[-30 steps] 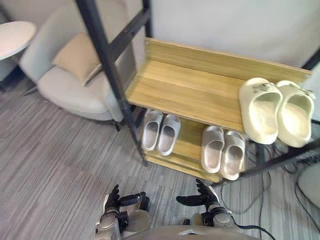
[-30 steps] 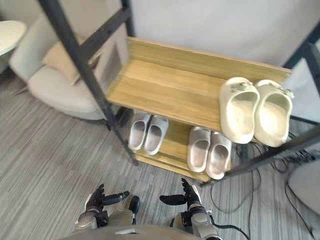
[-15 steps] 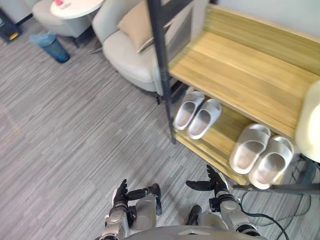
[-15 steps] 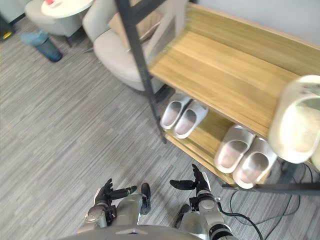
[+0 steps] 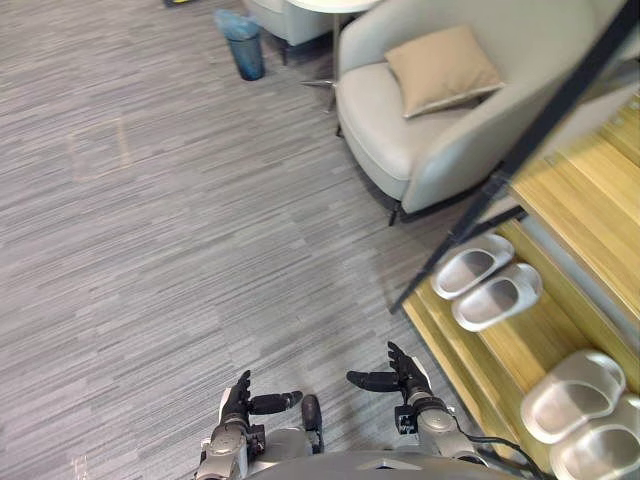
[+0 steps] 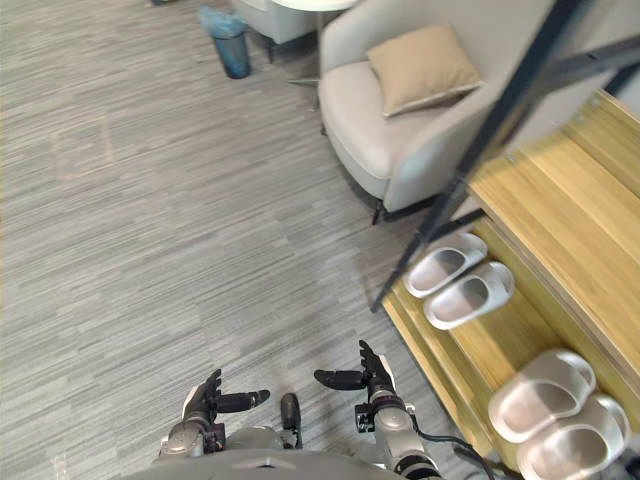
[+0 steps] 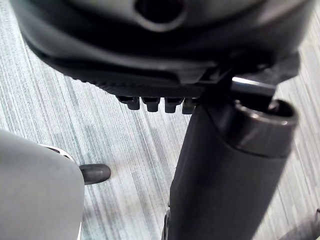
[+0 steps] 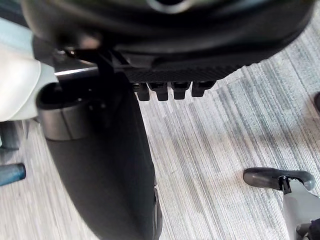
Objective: Organize the slippers on the shoe rack
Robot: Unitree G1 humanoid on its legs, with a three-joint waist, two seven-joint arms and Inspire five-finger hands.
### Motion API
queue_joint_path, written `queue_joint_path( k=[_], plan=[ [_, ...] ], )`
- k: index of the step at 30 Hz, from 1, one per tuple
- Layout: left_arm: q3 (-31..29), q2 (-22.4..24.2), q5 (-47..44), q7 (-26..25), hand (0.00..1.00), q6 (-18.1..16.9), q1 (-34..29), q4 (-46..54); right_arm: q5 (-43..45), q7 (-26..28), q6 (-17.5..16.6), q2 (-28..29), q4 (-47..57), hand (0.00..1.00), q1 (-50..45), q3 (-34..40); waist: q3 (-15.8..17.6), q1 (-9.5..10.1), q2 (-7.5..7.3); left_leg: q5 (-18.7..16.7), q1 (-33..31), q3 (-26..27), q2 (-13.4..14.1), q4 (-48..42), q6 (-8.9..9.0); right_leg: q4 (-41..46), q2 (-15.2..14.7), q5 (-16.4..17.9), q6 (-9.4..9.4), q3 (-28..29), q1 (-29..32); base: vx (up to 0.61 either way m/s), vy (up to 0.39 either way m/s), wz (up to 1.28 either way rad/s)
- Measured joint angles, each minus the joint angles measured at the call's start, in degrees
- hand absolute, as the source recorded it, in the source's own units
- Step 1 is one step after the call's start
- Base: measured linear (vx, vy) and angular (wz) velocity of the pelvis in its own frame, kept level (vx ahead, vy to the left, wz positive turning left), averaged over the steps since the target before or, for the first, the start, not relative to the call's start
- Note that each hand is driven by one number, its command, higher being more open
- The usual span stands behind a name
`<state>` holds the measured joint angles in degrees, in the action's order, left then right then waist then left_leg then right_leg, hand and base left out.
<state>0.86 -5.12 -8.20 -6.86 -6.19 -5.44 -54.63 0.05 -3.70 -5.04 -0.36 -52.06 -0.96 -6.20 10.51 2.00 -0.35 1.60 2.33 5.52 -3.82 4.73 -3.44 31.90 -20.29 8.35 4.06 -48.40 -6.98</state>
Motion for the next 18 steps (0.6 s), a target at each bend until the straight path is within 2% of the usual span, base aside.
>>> queue_joint_path(
  k=[1,2,3,4,5,6,7,8,10,11,12,13,14,15,16,17,18],
  plan=[
    [0.08,-0.11,0.01,0.04,1.00,-0.02,0.06,-0.06,0.01,0.00,0.12,0.07,-0.17,1.00,-0.12,0.12,0.17,-0.16,-0.19,-0.74,0.66,-1.79,-0.33,-0.13,-0.92,4.67,-1.32,1.81,-1.95,3.81,1.68,0.09,0.080,0.97],
    [-0.07,-0.31,0.00,-0.21,1.00,0.07,0.44,-0.39,0.02,0.17,0.18,0.24,-0.06,1.00,-0.06,-0.12,0.29,-0.36,-0.12,-1.90,0.69,-4.22,0.03,-1.05,-1.51,6.26,0.63,5.70,-2.16,10.40,4.62,0.06,0.028,0.84],
    [-0.09,-0.29,-0.01,-0.26,1.00,0.15,0.64,-0.66,0.02,0.33,0.18,0.24,0.05,1.00,-0.01,-0.20,0.32,-0.36,-0.08,-2.29,0.71,-5.09,0.31,-1.53,-1.59,6.41,1.60,7.00,-2.13,12.75,5.96,0.09,-0.007,0.96],
    [-0.11,-0.07,-0.06,-0.26,1.00,0.23,0.84,-0.75,0.05,0.54,0.18,-0.04,0.10,1.00,0.32,-1.29,0.72,-0.21,0.55,-3.97,0.87,-7.41,1.12,-3.52,-1.66,5.62,4.48,8.76,-2.11,17.56,10.17,0.08,-0.031,0.61],
    [-0.11,-0.06,-0.07,-0.27,1.00,0.23,0.85,-0.76,0.05,0.55,0.18,-0.06,0.10,1.00,0.34,-1.41,0.73,-0.20,0.57,-4.13,0.90,-7.56,1.21,-3.69,-1.65,5.40,4.63,8.79,-2.04,17.76,10.49,0.15,-0.060,0.71],
    [-0.11,0.01,-0.05,-0.29,1.00,0.26,1.12,-0.82,0.08,0.63,0.17,-0.14,0.14,1.00,0.55,-3.10,1.01,0.12,0.93,-6.30,1.37,-9.07,2.41,-5.90,-1.66,1.14,6.89,8.27,-1.30,19.57,14.68,0.15,-0.059,0.28],
    [-0.11,0.01,-0.05,-0.29,1.00,0.25,1.12,-0.83,0.08,0.63,0.17,-0.14,0.14,1.00,0.56,-3.15,1.02,0.14,0.94,-6.40,1.38,-9.10,2.44,-5.99,-1.65,0.90,6.95,8.22,-1.23,19.61,14.79,0.22,-0.095,0.51],
    [-0.16,0.03,-0.05,-0.29,1.00,0.25,1.32,-1.18,0.09,0.76,0.18,-0.04,0.15,1.00,0.72,-4.72,1.16,0.38,1.08,-8.47,1.96,-10.69,3.47,-7.41,-1.08,-5.36,9.33,5.58,-0.10,21.76,18.38,0.25,-0.119,0.43],
    [-0.67,0.15,-0.06,-0.27,1.00,0.24,1.65,-1.78,0.10,1.07,0.20,0.17,0.27,1.00,0.70,-5.23,1.38,0.29,0.67,-10.48,3.11,-12.58,4.03,-8.10,-0.18,-13.67,11.75,0.42,0.53,24.64,21.08,0.23,-0.117,0.60],
    [-1.67,0.30,-0.05,-0.28,1.00,0.26,1.85,-1.86,0.12,1.19,0.25,0.27,1.15,1.00,0.71,-5.24,1.71,0.29,-0.22,-12.17,4.05,-14.18,3.86,-8.86,0.54,-19.48,12.52,-3.62,0.98,27.06,22.30,0.29,-0.174,0.72],
    [-2.13,0.22,-0.05,-0.27,1.00,0.20,1.86,-1.91,0.11,1.23,0.26,0.16,1.62,1.00,0.70,-5.21,1.96,0.15,-0.69,-13.95,4.64,-15.82,3.73,-9.64,1.03,-20.62,12.62,-7.31,0.78,29.11,23.10,0.45,-0.295,0.95],
    [-2.20,0.35,-0.04,-0.45,1.00,0.20,1.60,-2.11,0.15,1.33,0.20,-0.15,2.16,1.00,0.48,-5.18,1.74,-0.59,-0.48,-15.96,4.81,-18.09,4.24,-10.85,1.56,-18.97,13.04,-10.94,-0.82,30.23,22.86,0.41,-0.285,1.01],
    [-2.28,1.12,-0.02,-0.47,1.00,0.11,1.52,-2.58,0.14,1.44,0.18,-0.65,2.80,1.00,0.23,-5.06,1.07,-0.86,0.70,-17.36,4.71,-19.90,5.99,-11.98,2.56,-16.62,14.10,-8.79,-3.54,29.06,22.93,0.68,-0.376,1.16],
    [-3.65,2.07,-0.05,-0.14,1.00,-0.04,1.44,-2.75,0.09,1.55,0.27,-0.99,2.64,1.00,1.13,-4.20,0.83,-0.63,1.77,-17.28,2.00,-20.30,6.83,-18.49,5.12,-13.76,14.09,-5.22,-4.80,26.20,22.30,0.63,-0.310,0.90],
    [-4.08,2.09,-0.03,-0.14,1.00,-0.02,1.60,-2.76,0.09,1.56,0.37,-1.14,2.48,1.00,1.38,-4.11,0.84,-0.65,1.79,-16.88,0.66,-19.98,6.66,-21.74,6.44,-13.87,14.11,-4.74,-5.11,25.60,21.40,0.76,-0.354,0.90],
    [-5.07,2.16,-0.13,-0.27,1.00,0.14,1.82,-2.94,0.09,1.55,0.50,-1.67,2.60,1.00,1.24,-4.62,0.87,-0.77,1.76,-14.51,-3.36,-17.18,6.49,-33.08,11.35,-17.06,14.85,-4.17,-5.34,24.41,16.89,0.33,-0.159,0.52],
    [-5.22,2.17,-0.14,-0.27,1.00,0.14,1.83,-2.87,0.09,1.56,0.50,-1.73,2.65,1.00,1.24,-4.70,0.88,-0.75,1.75,-14.05,-3.86,-16.73,6.55,-34.69,11.87,-17.62,14.99,-4.14,-5.32,24.34,16.26,0.53,-0.271,0.55]
  ],
)
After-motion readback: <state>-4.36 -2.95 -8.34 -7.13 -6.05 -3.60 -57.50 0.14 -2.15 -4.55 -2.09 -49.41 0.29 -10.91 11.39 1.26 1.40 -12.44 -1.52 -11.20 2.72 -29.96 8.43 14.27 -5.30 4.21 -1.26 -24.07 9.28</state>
